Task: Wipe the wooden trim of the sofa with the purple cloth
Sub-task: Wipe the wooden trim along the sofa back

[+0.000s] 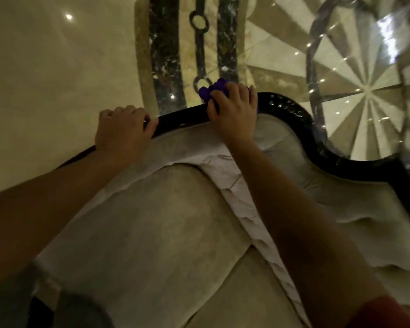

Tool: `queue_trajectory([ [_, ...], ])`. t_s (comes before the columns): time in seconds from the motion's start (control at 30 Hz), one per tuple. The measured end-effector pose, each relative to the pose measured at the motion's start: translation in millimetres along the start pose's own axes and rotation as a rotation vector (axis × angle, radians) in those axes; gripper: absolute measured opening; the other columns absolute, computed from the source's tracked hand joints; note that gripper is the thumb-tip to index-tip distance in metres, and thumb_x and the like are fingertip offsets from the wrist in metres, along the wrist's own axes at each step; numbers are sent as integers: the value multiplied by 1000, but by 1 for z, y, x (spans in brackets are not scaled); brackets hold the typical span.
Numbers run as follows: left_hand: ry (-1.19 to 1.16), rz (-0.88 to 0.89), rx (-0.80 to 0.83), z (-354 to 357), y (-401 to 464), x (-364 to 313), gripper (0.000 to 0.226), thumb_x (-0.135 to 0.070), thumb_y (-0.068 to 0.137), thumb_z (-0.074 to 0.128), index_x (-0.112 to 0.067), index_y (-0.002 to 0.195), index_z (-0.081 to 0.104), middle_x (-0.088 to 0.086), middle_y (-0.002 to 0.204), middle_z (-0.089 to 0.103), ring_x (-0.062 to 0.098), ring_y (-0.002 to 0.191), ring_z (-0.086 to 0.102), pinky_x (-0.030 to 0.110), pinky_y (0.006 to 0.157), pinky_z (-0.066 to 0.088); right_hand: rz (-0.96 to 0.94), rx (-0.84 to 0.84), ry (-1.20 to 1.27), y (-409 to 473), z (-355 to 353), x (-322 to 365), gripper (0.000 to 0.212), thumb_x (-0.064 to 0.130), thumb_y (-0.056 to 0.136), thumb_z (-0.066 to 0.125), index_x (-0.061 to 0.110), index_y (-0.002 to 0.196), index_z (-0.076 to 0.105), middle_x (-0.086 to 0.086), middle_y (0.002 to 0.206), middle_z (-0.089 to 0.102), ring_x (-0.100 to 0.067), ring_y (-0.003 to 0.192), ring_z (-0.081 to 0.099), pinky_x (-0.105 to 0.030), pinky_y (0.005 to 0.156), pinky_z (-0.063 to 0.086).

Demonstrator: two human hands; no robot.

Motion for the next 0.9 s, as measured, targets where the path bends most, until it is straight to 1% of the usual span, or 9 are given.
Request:
queue_trajectory([
  [0.13,52,19,2,14,15,-33,50,-50,104,35,-14,113,68,16,111,68,38,103,60,49,96,39,112,-22,-24,3,-16,-55,35,41,101,52,21,120,72,-14,132,66,-37,124,58,-53,113,38],
  [0.27,106,20,-18,34,25,-68,61,-55,104,26,-8,117,63,21,114,67,40,106,58,53,98,38,313,-15,73,-16,-28,-125,40,42,104,50,20,133,66,-15,137,62,-35,124,57,-48,105,45],
  [0.37,71,43,-71,48,29,-99,62,-56,104,28,-4,125,54,26,118,63,42,106,56,54,99,36,399,-54,98,-38,-33,-156,39,39,107,49,19,137,63,-17,139,61,-37,124,57,-47,103,46],
  [0.47,92,16,-128,55,31,-104,66,-60,104,22,-4,124,50,27,116,61,43,102,55,54,96,36,477,-34,93,-66,-32,-185,41,39,109,44,19,141,59,-18,139,60,-39,119,59,-46,95,50],
  [0.53,113,37,-169,58,31,-100,66,-61,104,20,-4,125,47,27,117,60,43,101,55,53,95,37,529,12,35,-90,-35,-210,43,40,110,41,18,144,56,-19,130,63,-38,110,62,-45,89,51],
  [0.63,128,39,-197,60,30,-96,66,-61,103,23,-5,131,44,27,120,58,43,104,53,52,94,35,492,124,-121,-111,-36,-227,45,40,110,37,14,144,53,-22,121,66,-41,102,62,-46,84,47],
  [0.77,93,53,-148,54,29,-97,68,-60,102,27,-3,135,41,30,125,56,46,108,53,54,96,36,455,250,-212,-115,-43,-231,43,39,110,36,9,135,54,-24,121,66,-43,104,62,-50,89,47],
  [0.83,71,91,-105,50,28,-95,67,-57,102,34,-2,139,40,31,130,55,47,111,52,55,96,37,415,368,-341,-119,-52,-236,40,36,110,36,7,126,58,-25,118,66,-44,103,62,-51,91,46],
  [0.9,32,119,-50,44,23,-93,65,-51,103,41,-1,143,38,30,138,51,48,119,50,57,100,36,377,510,-512,-124,-61,-241,39,33,109,37,6,124,60,-25,122,66,-44,110,62,-53,100,45],
])
Point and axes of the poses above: each hand's wrist, its own y-axis towards the middle knuckle, its own z-axis out of the palm, x = y × z, the point moved 6 cm from there along y, towards the middle knuckle
